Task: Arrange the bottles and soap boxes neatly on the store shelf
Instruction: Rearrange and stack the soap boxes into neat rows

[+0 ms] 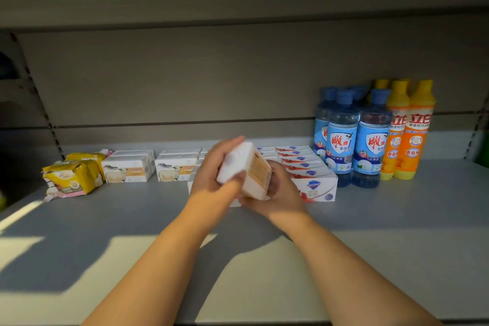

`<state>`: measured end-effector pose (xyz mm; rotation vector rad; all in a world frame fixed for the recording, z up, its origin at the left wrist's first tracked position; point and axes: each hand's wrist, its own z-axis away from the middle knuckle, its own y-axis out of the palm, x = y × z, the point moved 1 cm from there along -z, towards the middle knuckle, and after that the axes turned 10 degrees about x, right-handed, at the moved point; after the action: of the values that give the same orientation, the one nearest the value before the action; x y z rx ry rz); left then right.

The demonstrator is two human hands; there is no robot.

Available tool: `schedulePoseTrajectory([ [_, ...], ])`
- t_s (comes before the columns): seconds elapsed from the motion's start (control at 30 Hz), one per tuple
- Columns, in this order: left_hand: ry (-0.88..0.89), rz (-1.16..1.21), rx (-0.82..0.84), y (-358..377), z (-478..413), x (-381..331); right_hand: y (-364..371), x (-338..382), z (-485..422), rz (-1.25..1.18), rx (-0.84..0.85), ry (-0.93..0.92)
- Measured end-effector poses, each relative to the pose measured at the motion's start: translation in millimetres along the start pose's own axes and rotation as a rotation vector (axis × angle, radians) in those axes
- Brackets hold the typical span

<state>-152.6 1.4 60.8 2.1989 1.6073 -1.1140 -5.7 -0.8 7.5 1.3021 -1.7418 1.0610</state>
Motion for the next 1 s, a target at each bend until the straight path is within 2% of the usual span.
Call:
schedulePoseTrajectory([
  [0.13,-0.319,0.366,-0.192,-0.6,-8.7,10.0,-2.7,6.3,0.4,-0.032,-0.140,-0.089],
  [0.27,-0.478,0.786,-0.309,1.3,-14.4,16.2,-2.1,19.1,3.6,-0.070,-0.224,-0.231],
  [0.33,-0.644,0.984,-0.285,2.4,-12.2,19.0,1.5,22.6,6.7,-0.047,-0.214,-0.286],
  [0.43,-0.915,1.144,-0.128,1.7,-8.5,22.8,7.3,22.6,8.6,0.023,-0.162,-0.294],
  [0.5,-1.050,1.064,-0.026,1.4,-7.2,24.3,9.1,19.2,7.6,0.124,-0.123,-0.273],
  [0.53,-1.075,0.913,0.008,0.4,-6.3,26.3,9.9,17.5,7.2,0.150,-0.098,-0.248],
  [0.6,-1.053,0.605,0.028,-0.5,-6.7,27.1,11.0,12.3,6.8,0.117,0.012,-0.161],
  [0.67,-1.041,0.419,-0.022,-4.1,-9.1,26.4,13.3,5.5,6.8,0.073,0.130,-0.118],
  [0.77,-0.926,0.147,-0.097,-12.7,-14.0,26.0,17.8,2.7,6.3,-0.003,0.143,-0.078],
  [0.83,-0.755,-0.003,-0.112,-16.9,-16.6,25.3,19.6,7.6,6.4,-0.050,0.099,-0.031],
  [0.9,-0.610,-0.041,-0.142,-21.0,-18.5,24.5,15.7,12.3,5.6,-0.065,0.049,0.028],
  [1.0,-0.541,0.205,-0.063,-25.0,-21.4,24.5,6.4,18.4,5.3,-0.002,-0.015,0.076],
])
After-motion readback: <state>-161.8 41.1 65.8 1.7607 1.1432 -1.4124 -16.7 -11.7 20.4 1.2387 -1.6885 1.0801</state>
